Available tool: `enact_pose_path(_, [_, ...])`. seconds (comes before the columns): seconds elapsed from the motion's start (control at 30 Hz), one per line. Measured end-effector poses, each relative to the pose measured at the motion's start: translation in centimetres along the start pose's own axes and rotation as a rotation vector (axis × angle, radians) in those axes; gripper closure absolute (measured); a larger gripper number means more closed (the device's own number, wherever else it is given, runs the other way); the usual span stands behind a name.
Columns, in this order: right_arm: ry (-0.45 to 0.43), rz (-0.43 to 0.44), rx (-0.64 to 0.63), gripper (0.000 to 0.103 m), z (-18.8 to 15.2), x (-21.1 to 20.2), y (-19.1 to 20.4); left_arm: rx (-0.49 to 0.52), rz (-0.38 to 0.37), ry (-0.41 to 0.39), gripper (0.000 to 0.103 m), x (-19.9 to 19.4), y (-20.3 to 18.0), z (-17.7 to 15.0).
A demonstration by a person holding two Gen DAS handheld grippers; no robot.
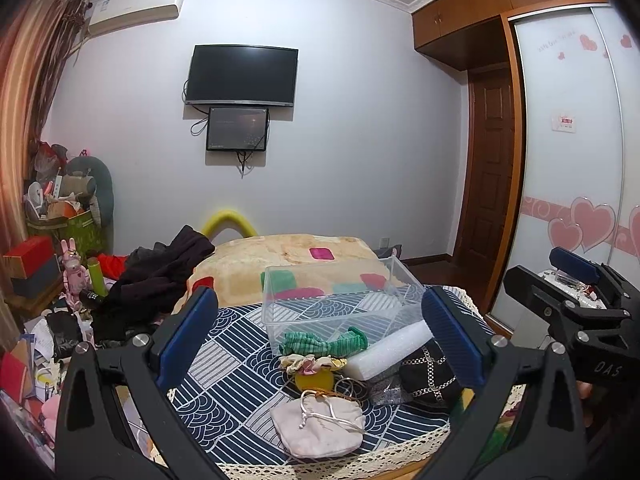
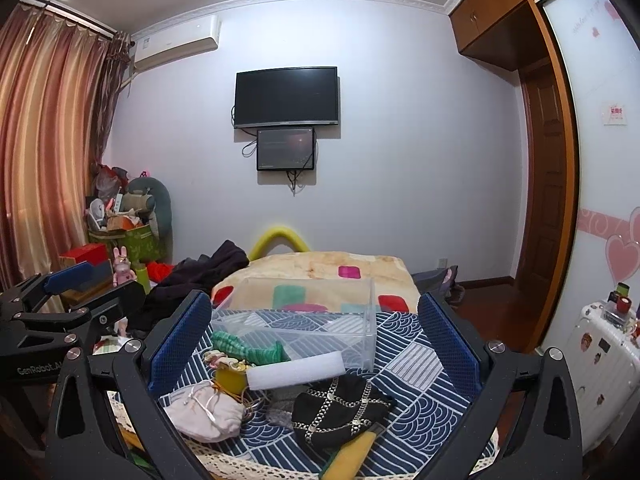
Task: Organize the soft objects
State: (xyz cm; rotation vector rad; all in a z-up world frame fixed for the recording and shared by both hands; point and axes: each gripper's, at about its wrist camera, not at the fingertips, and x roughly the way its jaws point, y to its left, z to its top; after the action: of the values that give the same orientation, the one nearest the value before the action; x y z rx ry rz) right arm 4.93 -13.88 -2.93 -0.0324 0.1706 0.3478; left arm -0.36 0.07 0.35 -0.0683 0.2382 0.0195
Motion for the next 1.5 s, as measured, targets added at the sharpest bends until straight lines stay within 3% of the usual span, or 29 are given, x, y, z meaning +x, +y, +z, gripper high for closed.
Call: enact_pose_path(1.5, [0.001,0.022,0.012,0.000,0.07,-0.07,0.50,0.005,-0.029,-0.013,0.000,-0.46,-0.48,0.04])
